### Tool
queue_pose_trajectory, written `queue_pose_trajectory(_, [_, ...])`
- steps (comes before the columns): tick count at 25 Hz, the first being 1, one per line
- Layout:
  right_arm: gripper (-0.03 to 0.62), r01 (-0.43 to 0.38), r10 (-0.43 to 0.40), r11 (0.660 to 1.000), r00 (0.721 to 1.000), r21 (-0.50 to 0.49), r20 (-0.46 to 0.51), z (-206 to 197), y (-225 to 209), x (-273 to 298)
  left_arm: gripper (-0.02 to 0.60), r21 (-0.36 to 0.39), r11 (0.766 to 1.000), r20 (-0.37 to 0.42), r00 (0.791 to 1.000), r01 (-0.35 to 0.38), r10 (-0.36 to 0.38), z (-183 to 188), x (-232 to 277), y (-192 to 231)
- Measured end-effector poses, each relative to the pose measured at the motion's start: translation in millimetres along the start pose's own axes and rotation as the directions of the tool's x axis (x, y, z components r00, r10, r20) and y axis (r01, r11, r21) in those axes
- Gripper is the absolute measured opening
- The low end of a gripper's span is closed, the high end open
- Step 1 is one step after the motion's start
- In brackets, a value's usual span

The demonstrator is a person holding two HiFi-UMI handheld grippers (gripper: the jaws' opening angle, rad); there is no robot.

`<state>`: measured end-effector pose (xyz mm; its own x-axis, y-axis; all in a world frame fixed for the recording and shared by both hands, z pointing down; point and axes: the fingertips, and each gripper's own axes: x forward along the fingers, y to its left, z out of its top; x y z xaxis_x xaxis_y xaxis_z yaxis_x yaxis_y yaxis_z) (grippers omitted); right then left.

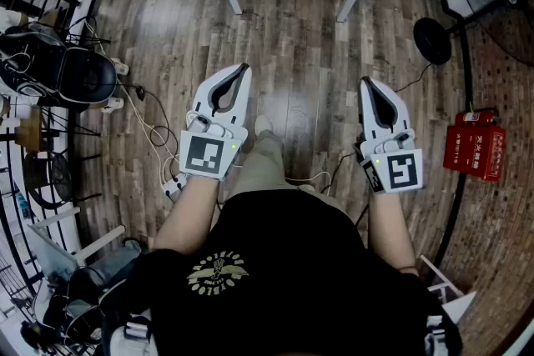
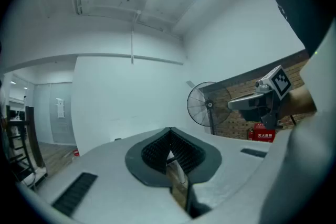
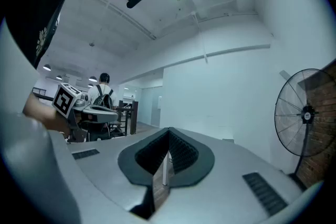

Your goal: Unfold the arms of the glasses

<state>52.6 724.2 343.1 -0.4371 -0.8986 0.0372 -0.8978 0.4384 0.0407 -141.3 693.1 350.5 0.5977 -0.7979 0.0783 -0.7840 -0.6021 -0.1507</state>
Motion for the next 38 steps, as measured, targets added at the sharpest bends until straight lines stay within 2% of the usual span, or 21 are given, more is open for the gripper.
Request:
queue_pose_trajectory(3, [-0.002,0.003,-0.003,1.0,1.0,-0.018,-0.013,-7,-10,58,0.007,0.025,0.999,-0.02,0.999,-0.026,0.026,-13,44,49])
queue_pose_trajectory(6, [-0.002,0.005,-0.005,1.0,1.0,-0.029,-0.019,-9,-18,116,0.007,0.021,0.999,0.015,0.999,-0.044,0.043,-13,78,94])
queue_pose_trajectory(11, [-0.002,-0.006,0.005,0.999,1.0,-0.037,-0.024,2,-17,190,0.008,0.01,0.998,0.02,0.998,-0.066,0.066,-16,100,161])
queue_pose_trajectory(16, [-0.002,-0.007,0.005,0.999,1.0,-0.051,-0.029,15,-3,235,0.007,-0.02,0.997,0.044,0.996,-0.071,0.072,-11,111,210])
queue_pose_trajectory(20, [-0.002,-0.03,0.028,0.998,0.999,-0.062,-0.037,21,3,252,0.008,-0.029,0.997,0.061,0.996,-0.066,0.068,-9,126,226])
queue_pose_trajectory(29, [-0.002,-0.021,0.02,0.999,0.999,-0.042,-0.035,12,-33,296,0.006,-0.086,0.993,0.039,0.996,-0.078,0.082,-27,173,252])
queue_pose_trajectory(38, [-0.002,-0.037,0.036,0.999,0.999,-0.024,-0.025,4,-86,349,0.007,-0.054,0.996,0.019,0.997,-0.07,0.071,-22,249,267])
